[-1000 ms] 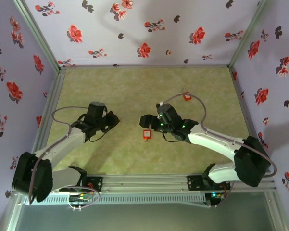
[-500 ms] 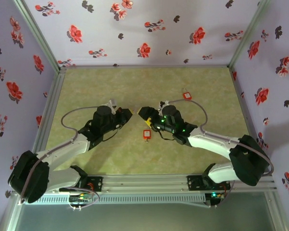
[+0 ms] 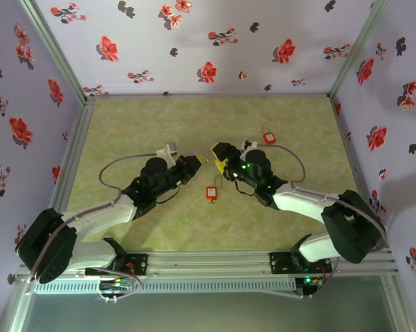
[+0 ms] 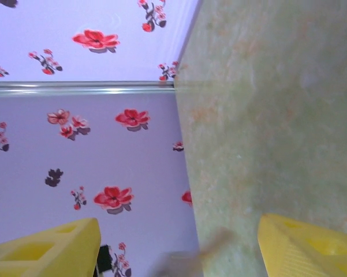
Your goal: Unlock with the key
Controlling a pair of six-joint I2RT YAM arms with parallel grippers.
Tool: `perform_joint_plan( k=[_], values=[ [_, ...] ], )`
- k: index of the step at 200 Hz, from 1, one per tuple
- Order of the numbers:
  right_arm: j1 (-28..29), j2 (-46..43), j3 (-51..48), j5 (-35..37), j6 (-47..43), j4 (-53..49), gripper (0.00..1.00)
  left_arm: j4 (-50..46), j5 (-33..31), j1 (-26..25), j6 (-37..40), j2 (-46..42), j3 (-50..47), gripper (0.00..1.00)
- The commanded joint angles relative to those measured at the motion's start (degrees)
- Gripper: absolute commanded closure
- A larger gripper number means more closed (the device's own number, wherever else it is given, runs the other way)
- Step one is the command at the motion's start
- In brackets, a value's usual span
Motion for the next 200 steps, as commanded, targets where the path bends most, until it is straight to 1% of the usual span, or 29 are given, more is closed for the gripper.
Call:
perform_joint_plan(
  k=[1,24,40,50,64,73,80,88,90,91,94,100,110,119,128,140,158,179,200],
  values=[
    [-1.02,1.24,0.19,-0.66,1.21,5.46,0.30,4.88,-1.66,-1.04,-1.12,1.00,-0.82,1.00],
    [-1.30,3.11,0.68,-1.60,2.24,7.62,0.33,6.81,-1.66,-1.61,-1.57,1.78,-0.92,1.00],
    [-1.30,4.34,0.43,-2.56,3.01,9.18,0.33,6.27,-1.74,-1.74,-1.28,1.87,-0.71,1.00],
    [-1.38,4.62,-0.45,-2.65,3.04,10.56,0.33,4.23,-1.84,-1.75,-0.89,1.71,-0.33,1.00],
    [-2.00,4.04,-1.83,-2.53,3.10,9.48,0.33,-0.16,-2.03,-1.54,-0.57,1.13,-0.08,1.00],
    [-2.59,3.06,-2.36,-3.04,2.19,6.39,0.33,-3.85,-2.01,-1.19,0.06,0.30,0.25,1.00],
    [-2.96,1.68,-2.65,-3.21,0.83,3.30,0.33,-9.30,-2.16,-0.89,1.23,-0.53,1.41,1.00],
    [-3.39,-0.43,-2.71,-2.99,-1.37,-1.85,0.31,-17.36,-2.58,-0.62,4.10,-1.35,3.81,0.87],
    [-3.47,-0.99,-2.66,-2.92,-1.97,-3.35,0.31,-19.24,-2.81,-0.56,4.65,-1.47,4.29,0.85],
    [-3.48,-1.29,-2.64,-2.86,-2.32,-4.14,0.31,-21.69,-2.93,-0.54,4.92,-1.48,4.58,0.85],
    [-3.64,-2.31,-2.50,-2.54,-3.44,-6.74,0.30,-23.89,-3.24,-0.44,5.94,-1.67,5.65,0.81],
    [-3.88,-4.25,-2.14,-1.79,-5.85,-11.76,0.29,-29.43,-3.64,-0.16,7.33,-1.84,7.02,0.76],
    [-4.11,-7.66,-0.88,-0.38,-10.11,-21.03,0.28,-35.99,-3.74,0.44,9.34,-1.83,8.47,0.65],
    [-4.28,-10.65,0.35,1.13,-13.86,-28.40,0.26,-42.33,-3.74,1.46,10.55,-1.18,9.72,0.52],
    [-4.29,-13.52,1.26,2.63,-17.33,-34.38,0.25,-47.73,-3.76,2.36,12.96,-0.22,11.07,0.45],
    [-4.38,-17.07,2.02,4.15,-21.30,-40.15,0.23,-52.41,-3.65,3.59,16.74,1.62,12.48,0.41],
    [-4.38,-20.77,2.46,4.87,-24.87,-45.55,0.23,-57.10,-3.66,4.78,22.84,5.76,15.63,0.41],
    [-4.38,-22.96,3.21,4.31,-27.50,-50.31,0.23,-61.80,-2.79,6.05,28.95,11.98,19.38,0.44],
    [-4.42,-24.85,2.27,3.74,-28.02,-51.60,0.23,-63.89,-2.59,6.53,32.75,16.17,22.21,0.46]
  ],
)
